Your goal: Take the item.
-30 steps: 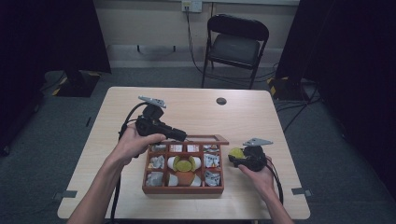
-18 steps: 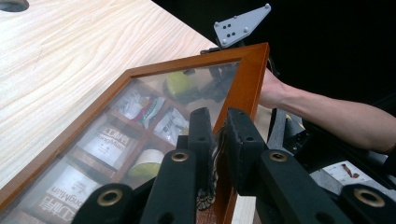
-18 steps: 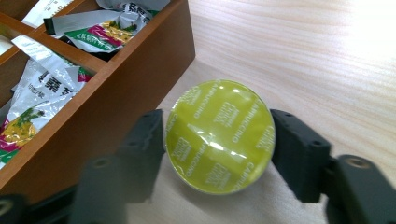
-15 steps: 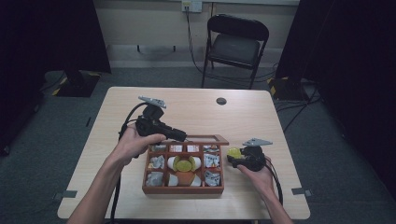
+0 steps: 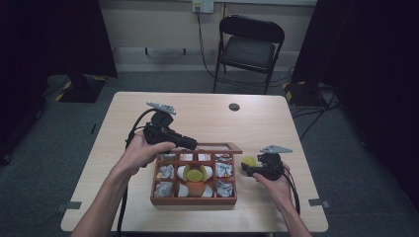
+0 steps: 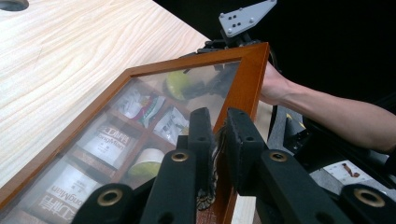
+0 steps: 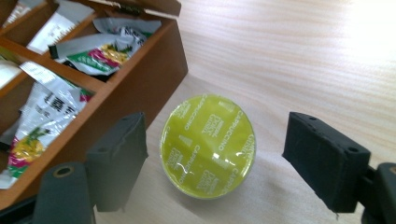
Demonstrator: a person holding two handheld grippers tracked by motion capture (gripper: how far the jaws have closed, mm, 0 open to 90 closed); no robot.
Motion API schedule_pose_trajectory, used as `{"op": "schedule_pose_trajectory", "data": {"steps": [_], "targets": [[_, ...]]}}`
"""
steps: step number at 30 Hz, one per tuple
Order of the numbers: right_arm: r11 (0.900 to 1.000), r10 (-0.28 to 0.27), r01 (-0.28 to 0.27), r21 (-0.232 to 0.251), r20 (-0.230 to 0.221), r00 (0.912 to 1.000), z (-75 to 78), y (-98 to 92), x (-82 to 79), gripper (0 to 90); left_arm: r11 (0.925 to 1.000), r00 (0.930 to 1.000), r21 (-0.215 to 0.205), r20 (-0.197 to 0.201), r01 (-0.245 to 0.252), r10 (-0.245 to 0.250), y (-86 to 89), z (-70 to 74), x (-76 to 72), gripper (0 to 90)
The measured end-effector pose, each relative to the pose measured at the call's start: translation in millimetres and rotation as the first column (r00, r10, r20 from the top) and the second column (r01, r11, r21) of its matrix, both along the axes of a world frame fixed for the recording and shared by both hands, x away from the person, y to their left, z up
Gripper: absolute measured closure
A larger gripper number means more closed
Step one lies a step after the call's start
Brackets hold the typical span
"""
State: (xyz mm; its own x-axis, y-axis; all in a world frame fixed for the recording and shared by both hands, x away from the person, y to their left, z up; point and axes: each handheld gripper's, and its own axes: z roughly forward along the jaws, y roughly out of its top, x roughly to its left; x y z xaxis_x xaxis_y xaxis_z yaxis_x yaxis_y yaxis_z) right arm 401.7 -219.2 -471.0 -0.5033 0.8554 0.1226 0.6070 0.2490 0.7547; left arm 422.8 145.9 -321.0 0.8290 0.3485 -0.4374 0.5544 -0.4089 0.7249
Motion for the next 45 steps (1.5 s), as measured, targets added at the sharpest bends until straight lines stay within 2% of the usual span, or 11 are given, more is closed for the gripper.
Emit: {"op": "schedule_pose_trajectory", "data": {"steps": [3, 6, 9, 10, 12, 17, 25, 29, 34, 41, 45], "targets": [[1.000, -0.004, 0.004, 0.005, 0.006, 1.0000, 3.1, -0.6, -1.3, 20.8, 1.0000, 1.0000, 0.004, 0.003, -0.001, 0.000, -0.4, 0.3, -0.4, 80.9], [0.999, -0.002, 0.001, 0.033, 0.010, 1.0000, 9.0, -2.6, -5.6, 21.3, 1.0000, 1.0000, 0.007, 0.003, -0.001, 0.001, -0.9, 0.0, -1.3, 80.9], [1.000, -0.004, 0.004, 0.022, 0.016, 0.9999, 11.6, -3.5, -8.0, 21.9, 1.0000, 1.0000, 0.007, 0.002, 0.000, 0.000, -0.8, 0.0, -1.2, 80.9], [1.000, -0.011, 0.011, -0.009, 0.038, 0.9992, 15.4, -4.5, -11.0, 22.4, 1.0000, 1.0000, 0.007, 0.003, -0.001, 0.001, -0.9, 0.0, -1.3, 80.9], [1.000, -0.009, 0.010, -0.020, 0.046, 0.9989, 17.1, -5.8, -12.1, 22.1, 0.9999, 1.0000, 0.013, 0.006, 0.004, -0.004, -0.9, 0.0, -1.7, 80.9], [0.999, -0.017, 0.018, -0.038, 0.041, 0.9990, 22.3, -19.8, -19.4, 21.8, 0.9997, 0.9999, 0.020, 0.008, 0.015, -0.015, -2.0, -1.6, -4.2, 80.9], [0.996, -0.066, 0.067, -0.065, 0.017, 0.9976, 10.3, -43.1, -28.0, 20.3, 0.9995, 0.9997, 0.025, 0.014, 0.021, -0.021, -2.5, -1.9, -4.9, 81.0], [0.991, -0.077, 0.076, -0.113, -0.009, 0.9970, 4.0, -53.5, -31.4, 20.4, 0.9995, 0.9995, 0.023, 0.022, 0.023, -0.023, -2.2, -1.8, -4.8, 81.1], [0.987, -0.100, 0.096, -0.130, -0.024, 0.9947, -5.2, -61.0, -32.8, 20.3, 0.9996, 0.9995, 0.017, 0.022, 0.023, -0.023, -1.9, -2.5, -4.6, 81.1], [0.976, -0.113, 0.101, -0.193, -0.051, 0.9923, -18.9, -60.0, -32.2, 17.9, 0.9990, 0.9986, 0.033, 0.043, 0.031, -0.032, -2.8, -2.1, -7.1, 81.1], [0.977, -0.115, 0.107, -0.183, -0.036, 0.9927, -21.8, -59.7, -33.5, 17.0, 0.9984, 0.9975, 0.042, 0.059, 0.036, -0.039, -3.9, -1.8, -9.1, 81.3]]}}
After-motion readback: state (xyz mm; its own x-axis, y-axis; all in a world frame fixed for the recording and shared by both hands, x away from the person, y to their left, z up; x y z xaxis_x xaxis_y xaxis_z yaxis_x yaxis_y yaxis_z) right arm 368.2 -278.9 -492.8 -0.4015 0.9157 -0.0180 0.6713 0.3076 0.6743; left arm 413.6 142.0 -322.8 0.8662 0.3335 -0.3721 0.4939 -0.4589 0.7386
